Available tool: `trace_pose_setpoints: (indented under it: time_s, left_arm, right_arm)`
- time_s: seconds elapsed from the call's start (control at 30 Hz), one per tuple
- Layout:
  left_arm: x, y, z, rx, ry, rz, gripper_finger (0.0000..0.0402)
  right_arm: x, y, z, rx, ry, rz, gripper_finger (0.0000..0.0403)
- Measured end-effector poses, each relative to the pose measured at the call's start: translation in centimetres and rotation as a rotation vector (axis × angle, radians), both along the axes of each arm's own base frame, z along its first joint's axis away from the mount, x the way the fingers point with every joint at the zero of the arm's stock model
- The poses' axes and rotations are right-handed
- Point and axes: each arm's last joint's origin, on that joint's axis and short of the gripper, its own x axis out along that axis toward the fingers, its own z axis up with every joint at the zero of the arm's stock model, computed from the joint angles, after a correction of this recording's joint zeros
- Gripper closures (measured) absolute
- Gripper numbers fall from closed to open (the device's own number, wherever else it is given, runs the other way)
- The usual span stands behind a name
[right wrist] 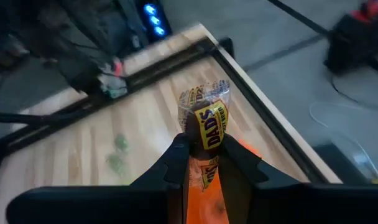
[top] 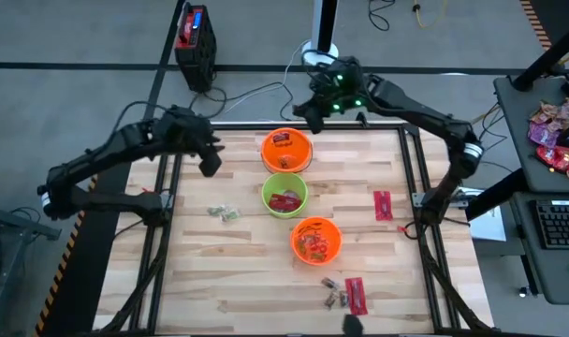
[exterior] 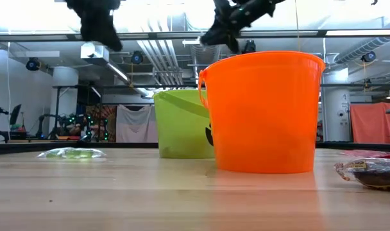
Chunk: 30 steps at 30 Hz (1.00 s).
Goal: Sort candy by brand, put in halloween buckets
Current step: Put the black gummy into the top orange bucket
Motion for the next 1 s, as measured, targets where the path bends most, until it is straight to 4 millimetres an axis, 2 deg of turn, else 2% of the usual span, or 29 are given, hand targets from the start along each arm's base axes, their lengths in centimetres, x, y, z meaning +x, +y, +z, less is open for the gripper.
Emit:
trace_pose_setpoints:
  time_s: [0.13, 0.3, 0.43, 0.5, 0.7, 0.87, 1.0]
  left_arm:
    - [-0.4, 0.3, -3.5, -0.076, 0.071, 0.043, 0.0288]
    - [-0.8, 0.1, -6.4, -0.142, 0.107, 0.083, 0.0288]
    - [-0.9, 0.0, -8.4, -0.180, 0.148, 0.097, 0.0288]
    - [-0.9, -0.1, -9.2, -0.222, 0.162, 0.062, 0.0288]
    - [-0.8, -0.8, -11.1, -0.384, 0.166, -0.108, 0.0288]
    - [-0.6, -0.7, -12.2, -0.377, 0.205, -0.152, 0.0288]
    - [0.1, -0.3, -12.8, -0.377, 0.198, -0.147, 0.0288]
  right_arm:
    - [1.6, -0.8, -1.3, -0.023, 0.012, 0.093, 0.0351]
    - [3.4, -1.0, -4.8, 0.031, -0.013, 0.437, 0.0351]
    - [4.7, -1.8, -8.3, 0.051, 0.042, 0.492, 0.0350]
    - [5.2, -2.2, -9.4, 0.046, 0.043, 0.495, 0.0350]
    - [6.0, -2.8, -10.1, 0.057, 0.020, 0.471, 0.0350]
    - [6.1, -3.0, -10.3, 0.048, 0.023, 0.451, 0.0349]
    - [6.1, -3.3, -10.6, 0.022, 0.099, 0.326, 0.0343]
